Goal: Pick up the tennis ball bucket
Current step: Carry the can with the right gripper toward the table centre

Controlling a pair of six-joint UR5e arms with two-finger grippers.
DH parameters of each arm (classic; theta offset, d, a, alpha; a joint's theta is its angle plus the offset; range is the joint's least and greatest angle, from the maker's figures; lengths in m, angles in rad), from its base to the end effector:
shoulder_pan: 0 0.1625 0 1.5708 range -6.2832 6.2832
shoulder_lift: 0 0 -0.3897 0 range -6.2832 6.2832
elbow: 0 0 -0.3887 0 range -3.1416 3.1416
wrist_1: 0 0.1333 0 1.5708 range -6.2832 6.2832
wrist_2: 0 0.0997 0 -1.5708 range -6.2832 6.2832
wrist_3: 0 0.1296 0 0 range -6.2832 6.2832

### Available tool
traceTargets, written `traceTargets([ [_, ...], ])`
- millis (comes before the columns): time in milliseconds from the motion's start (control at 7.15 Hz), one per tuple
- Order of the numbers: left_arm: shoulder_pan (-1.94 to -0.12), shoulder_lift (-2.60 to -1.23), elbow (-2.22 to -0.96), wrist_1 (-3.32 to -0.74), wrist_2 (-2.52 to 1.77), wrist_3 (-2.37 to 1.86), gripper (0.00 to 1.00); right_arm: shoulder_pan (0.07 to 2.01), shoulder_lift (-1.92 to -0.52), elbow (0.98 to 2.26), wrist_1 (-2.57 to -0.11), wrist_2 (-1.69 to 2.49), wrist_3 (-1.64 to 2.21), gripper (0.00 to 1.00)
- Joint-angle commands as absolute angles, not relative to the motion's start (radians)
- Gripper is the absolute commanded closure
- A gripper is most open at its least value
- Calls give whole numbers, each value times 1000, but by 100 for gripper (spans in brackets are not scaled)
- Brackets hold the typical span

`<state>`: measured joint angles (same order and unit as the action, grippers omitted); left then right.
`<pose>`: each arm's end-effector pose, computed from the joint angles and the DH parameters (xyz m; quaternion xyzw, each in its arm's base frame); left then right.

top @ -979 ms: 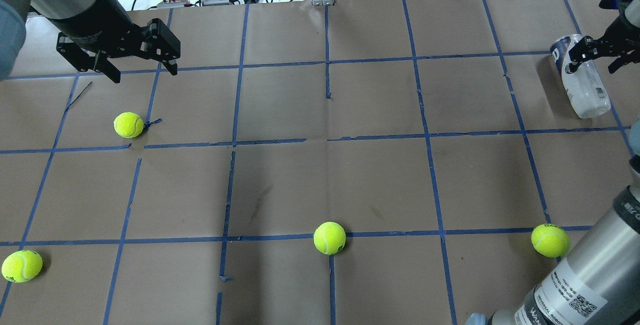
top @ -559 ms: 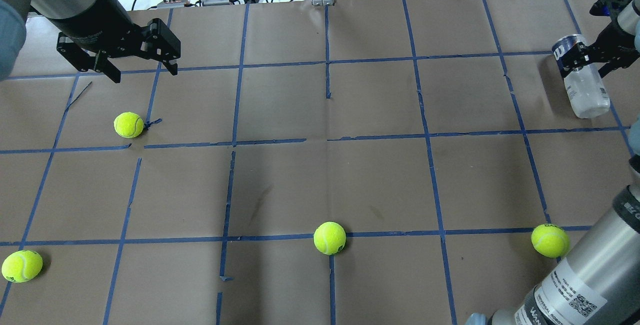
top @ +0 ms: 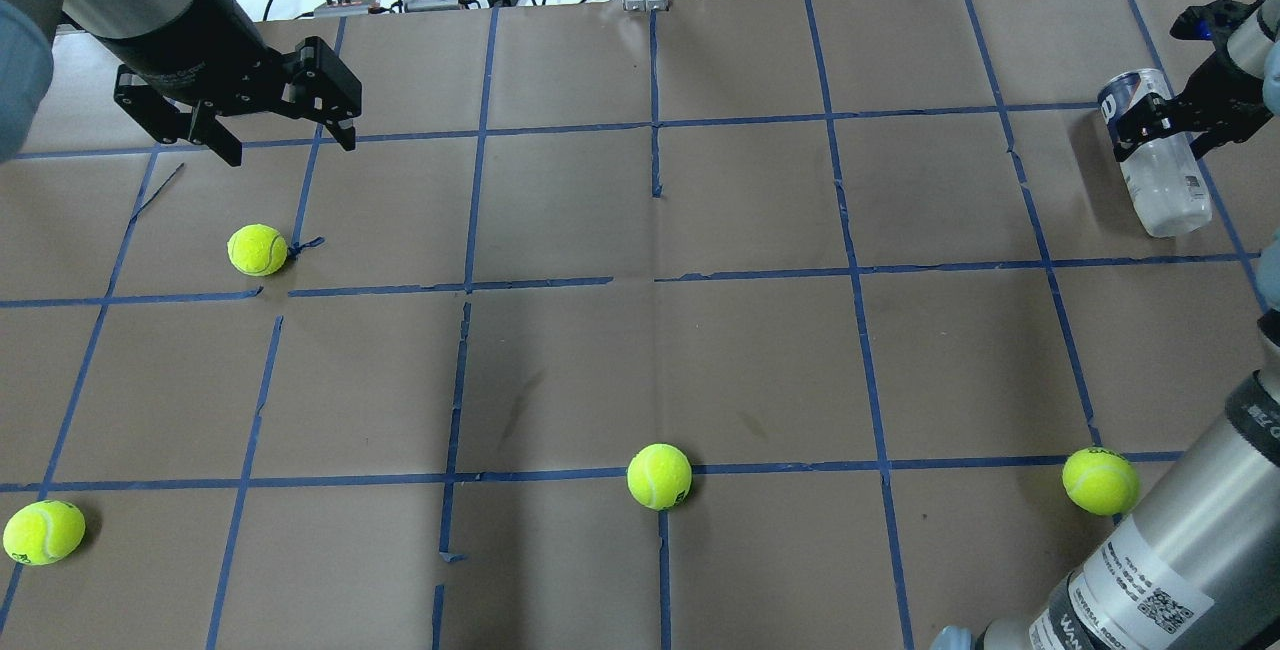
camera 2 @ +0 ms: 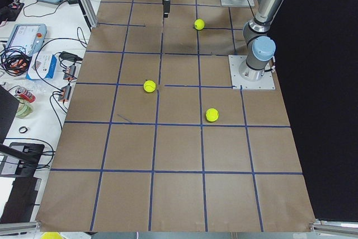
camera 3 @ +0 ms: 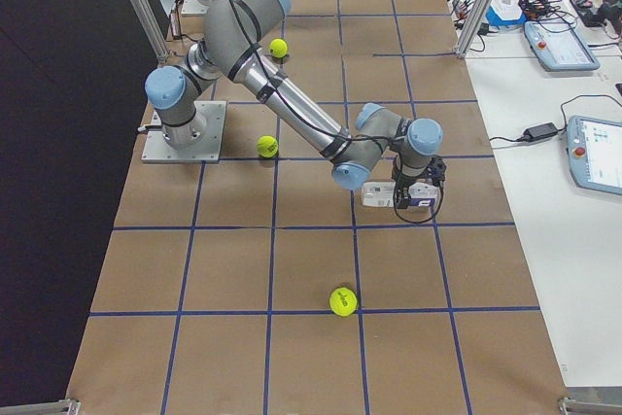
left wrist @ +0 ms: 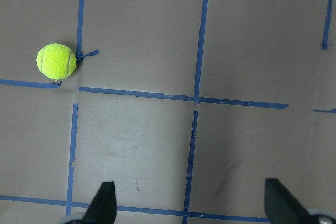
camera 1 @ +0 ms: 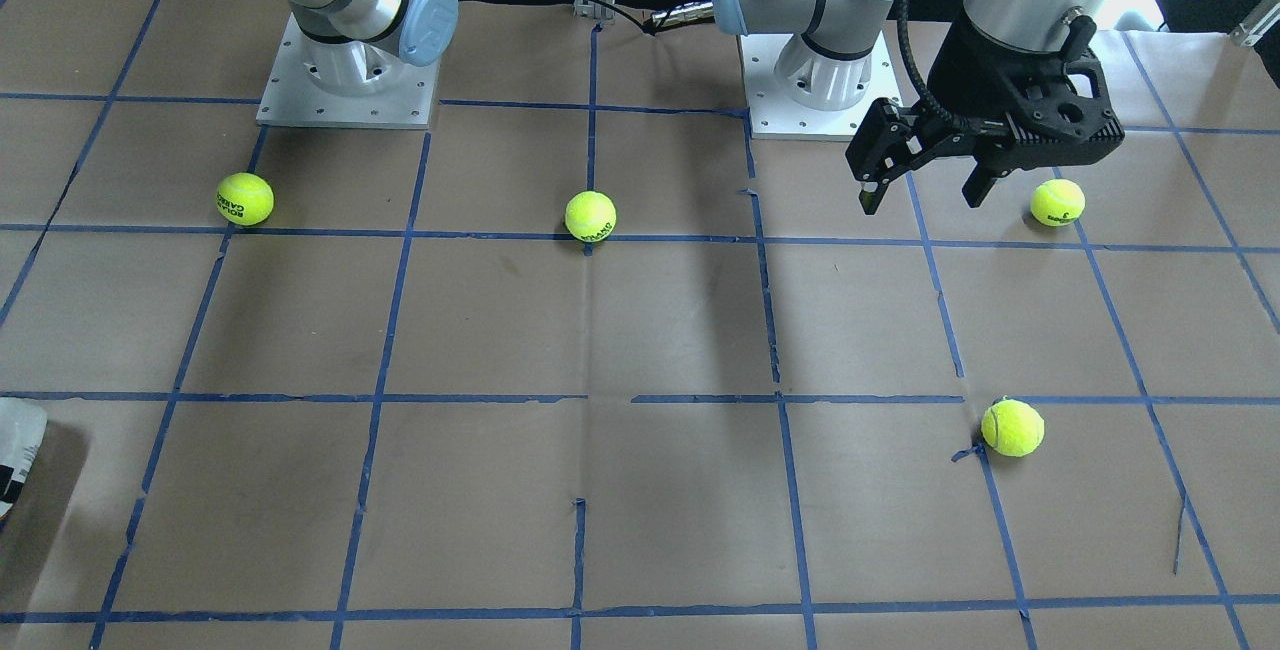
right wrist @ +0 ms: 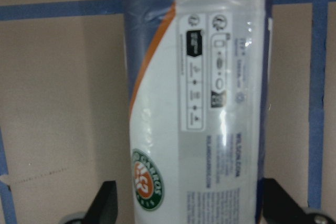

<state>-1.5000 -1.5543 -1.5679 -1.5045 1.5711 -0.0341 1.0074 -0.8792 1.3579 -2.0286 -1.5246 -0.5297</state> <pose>-0.0981 -0.5008 0.4391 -0.0524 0.9977 -0.0428 0.0009 -0.2510 -0.6582 0.1521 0.0171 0.9995 -0.0031 0.0252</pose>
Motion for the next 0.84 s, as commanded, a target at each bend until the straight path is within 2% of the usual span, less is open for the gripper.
traceTargets([
  [0, -1500, -1557, -1568, -1503, 1569, -35, 0, 1006, -887, 1365, -2016, -1523, -579, 28],
  [140, -1502, -1559, -1566, -1503, 1566, -35, 0, 1006, -896, 1364, -2011, -1523, -592, 40],
  [420, -1505, -1574, -1551, -1503, 1568, -38, 0, 1034, -963, 1385, -1968, -1470, -646, 43],
  [699, -1505, -1568, -1552, -1505, 1569, -37, 0, 1144, -1053, 1483, -1983, -1424, -769, 44],
])
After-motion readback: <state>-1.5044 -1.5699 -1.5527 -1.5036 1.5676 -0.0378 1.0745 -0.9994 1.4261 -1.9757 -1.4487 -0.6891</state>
